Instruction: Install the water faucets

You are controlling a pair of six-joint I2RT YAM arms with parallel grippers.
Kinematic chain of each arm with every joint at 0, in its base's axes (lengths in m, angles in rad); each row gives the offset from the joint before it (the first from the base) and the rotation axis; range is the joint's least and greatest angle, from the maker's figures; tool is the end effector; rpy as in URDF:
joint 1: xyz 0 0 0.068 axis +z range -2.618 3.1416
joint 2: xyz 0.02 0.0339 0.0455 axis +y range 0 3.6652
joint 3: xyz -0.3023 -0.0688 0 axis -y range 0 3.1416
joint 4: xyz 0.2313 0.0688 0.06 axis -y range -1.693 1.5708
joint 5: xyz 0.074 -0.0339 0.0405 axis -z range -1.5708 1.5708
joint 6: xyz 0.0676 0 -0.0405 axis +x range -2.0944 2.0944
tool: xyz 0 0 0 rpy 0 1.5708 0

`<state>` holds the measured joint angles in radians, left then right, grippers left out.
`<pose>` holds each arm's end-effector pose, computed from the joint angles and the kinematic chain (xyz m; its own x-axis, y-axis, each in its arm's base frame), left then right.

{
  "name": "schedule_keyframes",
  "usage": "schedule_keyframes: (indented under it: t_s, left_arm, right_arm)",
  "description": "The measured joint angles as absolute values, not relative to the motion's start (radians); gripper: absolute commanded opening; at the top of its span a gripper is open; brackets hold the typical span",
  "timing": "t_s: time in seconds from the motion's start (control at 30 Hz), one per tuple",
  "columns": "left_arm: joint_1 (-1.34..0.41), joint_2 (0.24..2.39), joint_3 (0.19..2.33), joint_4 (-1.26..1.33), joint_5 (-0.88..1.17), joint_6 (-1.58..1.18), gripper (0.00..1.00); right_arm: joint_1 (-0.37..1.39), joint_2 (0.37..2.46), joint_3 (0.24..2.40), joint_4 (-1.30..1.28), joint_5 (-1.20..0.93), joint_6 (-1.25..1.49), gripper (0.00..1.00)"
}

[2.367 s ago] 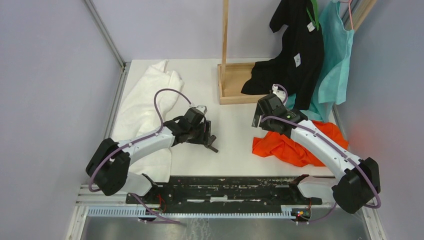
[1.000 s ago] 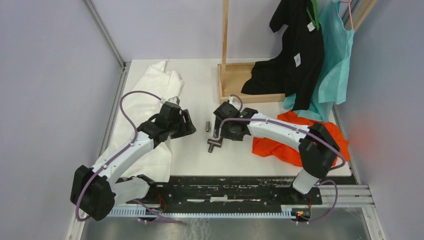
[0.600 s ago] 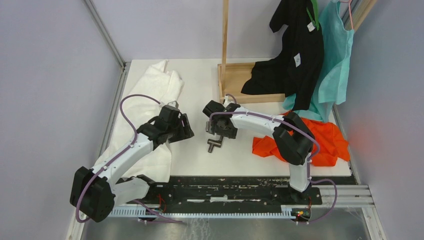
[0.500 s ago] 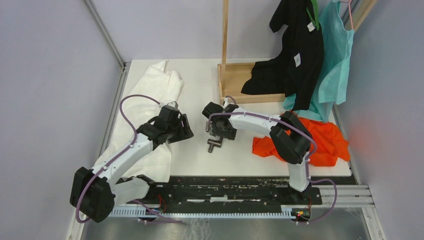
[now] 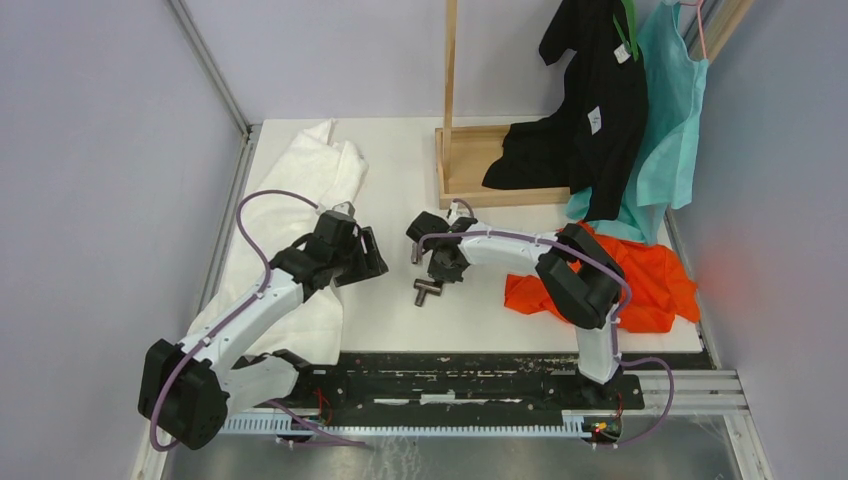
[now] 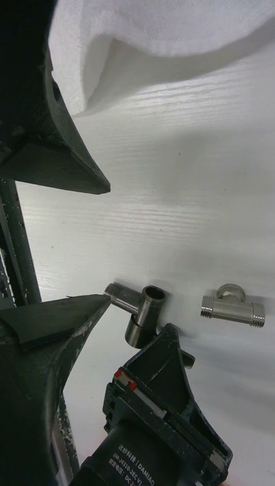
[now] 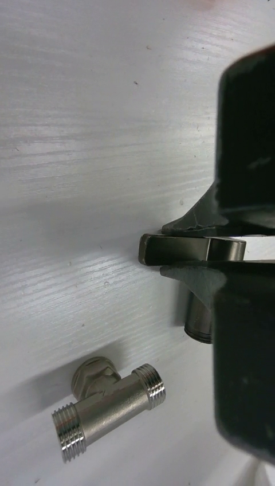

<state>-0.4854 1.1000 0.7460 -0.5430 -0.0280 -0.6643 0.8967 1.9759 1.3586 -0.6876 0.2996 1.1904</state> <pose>0.1857 -0.0958 0.2484 -0.8222 -0.2630 -0.5048 -0.0711 0.9273 -0.3674 0.2646 0.2992 0.1727 -0.8718 0.3301 -0.3620 0.3000 0.9439 0.1383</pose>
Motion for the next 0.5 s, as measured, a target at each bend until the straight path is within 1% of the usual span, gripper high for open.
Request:
schedule_keyframes:
  t_s: [0.13, 0.23, 0.37, 0.5]
  left_arm:
    - [-0.485, 1.093, 0.746, -0.518, 0.027, -0.658, 0.80]
    - [-0.484, 1.092, 0.738, -0.464, 0.109, -0.649, 0.81]
    - [-0.484, 1.079, 0.687, -0.334, 0.249, -0.648, 0.81]
    - [-0.492, 1.047, 0.588, -0.130, 0.383, -0.696, 0.82]
  right_arm:
    - [0.893, 1.934, 1.300, -0.651, 0.290, 1.190, 0.00]
    - [0.883, 1.870, 1.226, -0.641, 0.286, 1.188, 0.00]
    - [0.818, 1.678, 1.079, -0.639, 0.258, 1.194, 0.00]
    - [0.697, 1.440, 0.947, -0.595, 0.220, 1.230, 0.00]
